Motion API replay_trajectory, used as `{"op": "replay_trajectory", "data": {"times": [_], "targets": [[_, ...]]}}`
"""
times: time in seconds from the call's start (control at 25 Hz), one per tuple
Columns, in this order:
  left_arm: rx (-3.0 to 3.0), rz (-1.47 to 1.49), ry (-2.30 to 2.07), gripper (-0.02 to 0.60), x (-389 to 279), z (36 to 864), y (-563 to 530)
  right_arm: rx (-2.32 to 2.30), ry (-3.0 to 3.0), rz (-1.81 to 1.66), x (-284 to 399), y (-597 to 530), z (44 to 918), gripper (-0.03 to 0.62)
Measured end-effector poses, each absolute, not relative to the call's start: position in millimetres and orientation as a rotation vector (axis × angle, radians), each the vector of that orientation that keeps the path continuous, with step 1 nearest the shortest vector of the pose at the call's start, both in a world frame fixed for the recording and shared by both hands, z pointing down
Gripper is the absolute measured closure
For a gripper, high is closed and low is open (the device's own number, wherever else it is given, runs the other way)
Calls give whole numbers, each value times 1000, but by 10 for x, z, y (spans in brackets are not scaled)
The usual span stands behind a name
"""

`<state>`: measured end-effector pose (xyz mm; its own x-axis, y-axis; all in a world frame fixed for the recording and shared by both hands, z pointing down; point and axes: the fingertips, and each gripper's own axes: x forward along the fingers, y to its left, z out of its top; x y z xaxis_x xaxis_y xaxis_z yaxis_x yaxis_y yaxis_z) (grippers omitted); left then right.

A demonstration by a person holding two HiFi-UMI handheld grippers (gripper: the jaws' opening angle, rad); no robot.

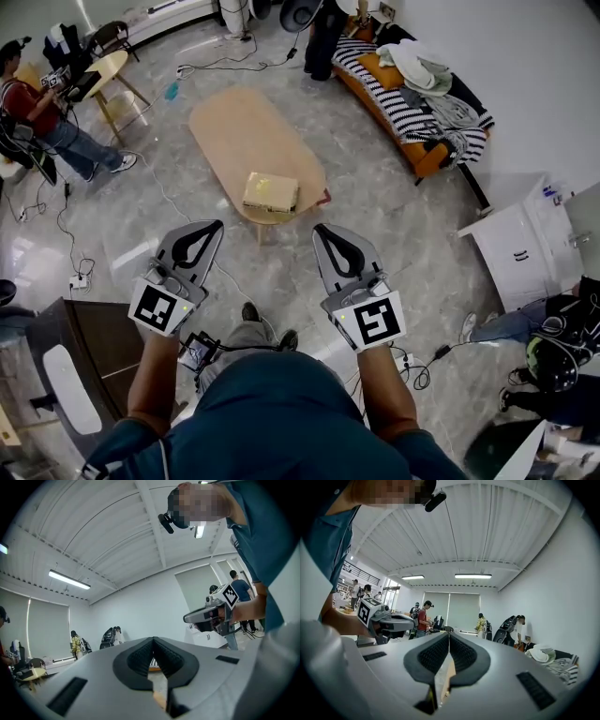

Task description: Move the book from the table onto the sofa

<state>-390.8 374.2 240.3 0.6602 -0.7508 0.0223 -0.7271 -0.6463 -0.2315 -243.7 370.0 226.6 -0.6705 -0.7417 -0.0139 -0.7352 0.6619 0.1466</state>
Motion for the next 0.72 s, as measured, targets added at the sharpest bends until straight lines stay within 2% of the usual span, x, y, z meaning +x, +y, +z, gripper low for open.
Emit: {"op": "replay_trajectory", "data": {"times": [0.72], "targets": [[-2752,-145,1030,577,-4281,2417,2157,1413,-2742,-181,-2856,2284,2309,579]]}}
